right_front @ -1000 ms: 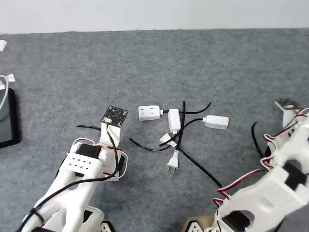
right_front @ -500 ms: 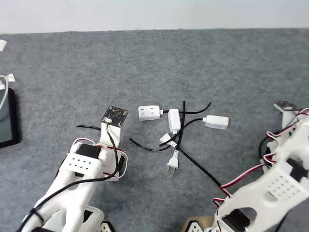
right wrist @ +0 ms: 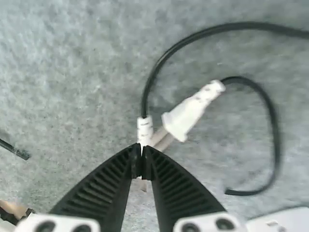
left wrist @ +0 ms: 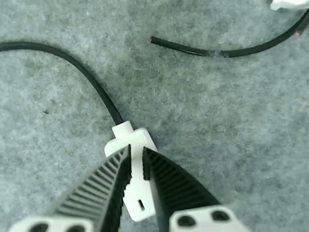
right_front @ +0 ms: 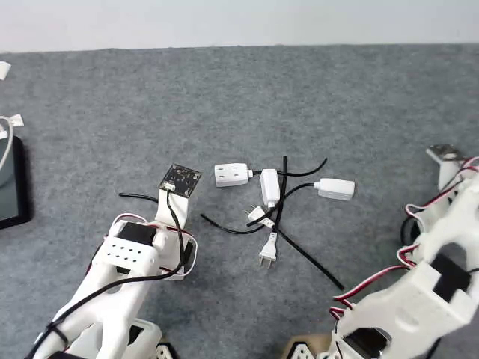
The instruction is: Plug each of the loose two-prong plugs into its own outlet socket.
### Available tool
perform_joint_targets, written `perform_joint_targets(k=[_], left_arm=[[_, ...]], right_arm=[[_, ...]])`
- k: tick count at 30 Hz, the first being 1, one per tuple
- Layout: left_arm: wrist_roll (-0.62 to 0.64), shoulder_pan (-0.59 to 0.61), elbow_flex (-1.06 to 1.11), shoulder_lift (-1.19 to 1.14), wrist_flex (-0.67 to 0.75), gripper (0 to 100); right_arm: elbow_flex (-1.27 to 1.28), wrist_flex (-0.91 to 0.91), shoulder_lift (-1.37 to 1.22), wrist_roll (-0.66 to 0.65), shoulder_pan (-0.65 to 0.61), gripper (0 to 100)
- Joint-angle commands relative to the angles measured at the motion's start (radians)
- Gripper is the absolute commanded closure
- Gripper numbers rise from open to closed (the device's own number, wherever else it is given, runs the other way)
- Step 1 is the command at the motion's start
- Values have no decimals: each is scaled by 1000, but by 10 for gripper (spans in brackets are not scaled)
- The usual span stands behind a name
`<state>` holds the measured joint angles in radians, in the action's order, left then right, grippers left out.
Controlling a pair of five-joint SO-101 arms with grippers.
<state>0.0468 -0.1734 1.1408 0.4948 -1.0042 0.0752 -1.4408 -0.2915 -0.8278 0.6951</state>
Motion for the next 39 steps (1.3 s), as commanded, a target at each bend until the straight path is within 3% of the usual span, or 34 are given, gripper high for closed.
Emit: perform_joint_targets(k=[1,16,24,39], left_arm=[[-12,32,25,-64,12,987],[-12,32,25,-64,12,987],[-14,32,25,-64,12,987],[-14,32,27,-64,17,987]], right_arm=[[46,31,62,-28,4,989],[161,105,67,-80,36,989],[199,41,272,-146,93,989],[373,292,318,-150,114,989]])
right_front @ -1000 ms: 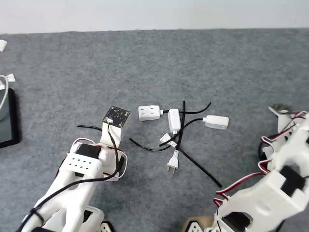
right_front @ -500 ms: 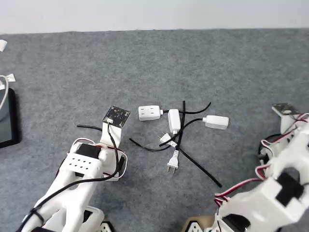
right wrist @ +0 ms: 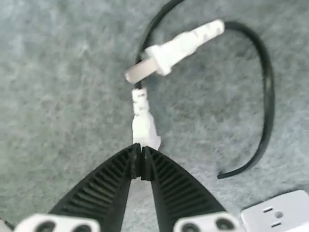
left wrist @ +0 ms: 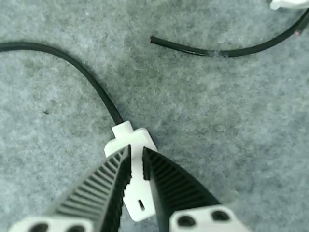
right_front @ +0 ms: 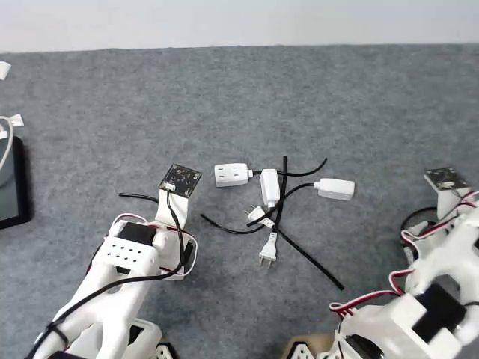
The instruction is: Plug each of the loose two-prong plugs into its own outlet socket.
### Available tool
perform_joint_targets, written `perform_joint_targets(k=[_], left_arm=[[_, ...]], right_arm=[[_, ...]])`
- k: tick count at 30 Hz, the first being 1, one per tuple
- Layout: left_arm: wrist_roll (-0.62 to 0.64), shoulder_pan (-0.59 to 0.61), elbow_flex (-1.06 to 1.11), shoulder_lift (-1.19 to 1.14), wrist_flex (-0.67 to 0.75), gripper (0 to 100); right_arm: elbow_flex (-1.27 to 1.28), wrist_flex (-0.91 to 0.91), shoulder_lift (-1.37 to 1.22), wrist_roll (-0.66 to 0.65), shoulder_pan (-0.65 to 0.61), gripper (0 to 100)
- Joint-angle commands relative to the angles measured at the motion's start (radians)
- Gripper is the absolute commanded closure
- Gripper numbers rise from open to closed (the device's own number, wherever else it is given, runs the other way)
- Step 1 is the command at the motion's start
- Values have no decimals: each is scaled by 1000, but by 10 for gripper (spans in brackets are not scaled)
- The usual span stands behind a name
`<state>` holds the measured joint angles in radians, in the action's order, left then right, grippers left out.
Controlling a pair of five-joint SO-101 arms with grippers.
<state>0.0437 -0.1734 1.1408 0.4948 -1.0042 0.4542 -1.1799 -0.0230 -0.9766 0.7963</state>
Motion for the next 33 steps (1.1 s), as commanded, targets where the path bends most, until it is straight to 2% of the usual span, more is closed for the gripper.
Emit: perform_joint_targets(k=[1,17,26,33], left_arm=[[-11,32,27,-64,17,987],[-11,32,27,-64,17,987],[-11,32,27,-64,17,987],[-11,57,27,-64,17,987]], right_arm=[[-6,39,50,-2,16,989],[14,114,42,21,18,988],[26,51,39,84,-94,989],[48,59,30,106,-104,989]])
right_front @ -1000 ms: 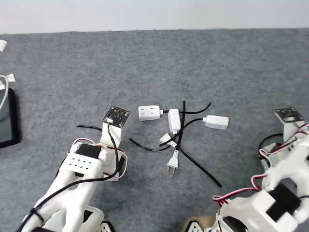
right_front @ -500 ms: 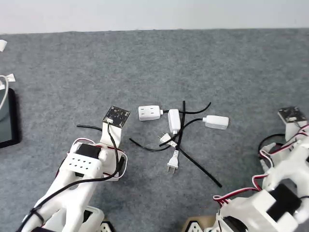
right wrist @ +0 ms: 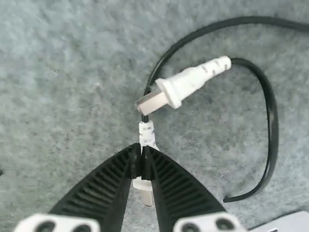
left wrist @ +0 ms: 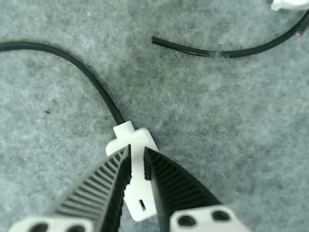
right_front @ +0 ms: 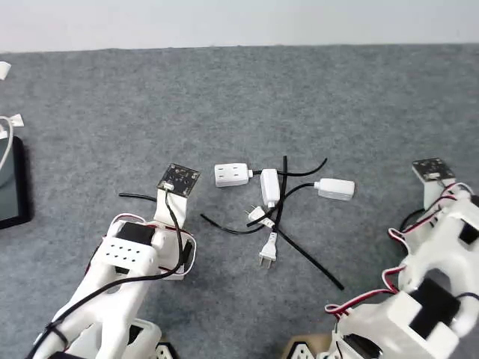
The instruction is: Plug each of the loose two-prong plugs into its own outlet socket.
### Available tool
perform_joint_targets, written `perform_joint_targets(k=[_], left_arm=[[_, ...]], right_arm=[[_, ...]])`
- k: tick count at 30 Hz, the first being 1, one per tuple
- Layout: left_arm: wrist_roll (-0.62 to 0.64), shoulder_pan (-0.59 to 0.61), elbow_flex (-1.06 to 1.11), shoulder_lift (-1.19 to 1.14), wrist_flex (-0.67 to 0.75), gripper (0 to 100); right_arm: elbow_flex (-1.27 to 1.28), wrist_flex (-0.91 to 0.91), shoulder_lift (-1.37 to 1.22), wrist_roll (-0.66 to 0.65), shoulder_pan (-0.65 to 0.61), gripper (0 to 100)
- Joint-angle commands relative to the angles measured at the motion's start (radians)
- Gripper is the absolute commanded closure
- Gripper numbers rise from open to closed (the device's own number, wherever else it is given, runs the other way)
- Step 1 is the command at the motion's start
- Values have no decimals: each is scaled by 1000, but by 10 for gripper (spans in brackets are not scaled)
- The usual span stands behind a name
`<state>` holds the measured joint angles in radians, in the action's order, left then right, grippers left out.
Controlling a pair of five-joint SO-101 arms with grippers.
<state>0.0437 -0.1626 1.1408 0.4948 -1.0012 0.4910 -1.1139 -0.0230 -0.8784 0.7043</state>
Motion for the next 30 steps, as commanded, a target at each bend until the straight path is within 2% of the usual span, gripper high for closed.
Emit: perform_joint_targets(k=[1,6,15,20,30], left_arm=[[-11,46,27,-64,14,987],[-11,44,27,-64,14,987],[-11,46,27,-64,14,987],[-11,43,27,-64,14,987],[-11,43,27,-64,14,987]], right_arm=[[23,-7,30,6,-15,988],[40,21,44,14,-24,989],[2,22,39,6,47,989],[-5,81,19,12,58,989],[-6,84,134,15,74,989]])
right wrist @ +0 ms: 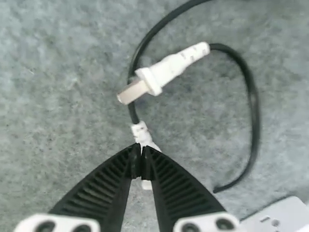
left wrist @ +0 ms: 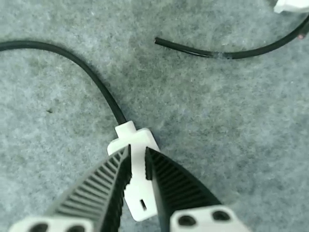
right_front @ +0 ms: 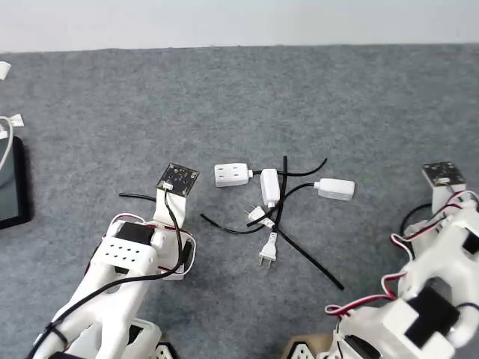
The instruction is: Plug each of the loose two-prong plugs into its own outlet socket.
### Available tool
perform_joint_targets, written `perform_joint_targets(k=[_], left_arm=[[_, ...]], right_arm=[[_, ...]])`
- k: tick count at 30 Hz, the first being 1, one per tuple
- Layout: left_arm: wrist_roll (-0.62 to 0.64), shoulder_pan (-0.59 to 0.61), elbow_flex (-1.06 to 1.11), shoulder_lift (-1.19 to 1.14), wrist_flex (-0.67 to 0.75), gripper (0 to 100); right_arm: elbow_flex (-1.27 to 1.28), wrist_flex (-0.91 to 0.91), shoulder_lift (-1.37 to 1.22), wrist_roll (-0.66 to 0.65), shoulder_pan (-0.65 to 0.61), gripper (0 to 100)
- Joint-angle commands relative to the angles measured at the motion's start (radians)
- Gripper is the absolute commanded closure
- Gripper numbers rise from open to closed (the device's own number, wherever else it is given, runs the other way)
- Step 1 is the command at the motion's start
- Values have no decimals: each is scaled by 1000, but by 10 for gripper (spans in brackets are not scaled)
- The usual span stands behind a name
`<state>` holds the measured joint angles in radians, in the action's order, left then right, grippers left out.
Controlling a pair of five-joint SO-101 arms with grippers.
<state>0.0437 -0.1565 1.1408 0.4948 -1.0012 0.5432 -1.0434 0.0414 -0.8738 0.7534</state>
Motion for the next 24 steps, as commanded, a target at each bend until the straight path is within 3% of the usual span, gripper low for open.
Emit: perform_joint_targets(k=[1,7,13,24], left_arm=[[-11,37,27,-64,14,987],[-11,38,27,-64,14,987],[-11,35,27,-64,14,987],[-11,35,27,-64,14,987]], right_arm=[[-63,18,77,11,35,989],[-83,77,21,23,85,988],[-84,74,-104,28,59,989],[-84,19,-107,54,22,989]])
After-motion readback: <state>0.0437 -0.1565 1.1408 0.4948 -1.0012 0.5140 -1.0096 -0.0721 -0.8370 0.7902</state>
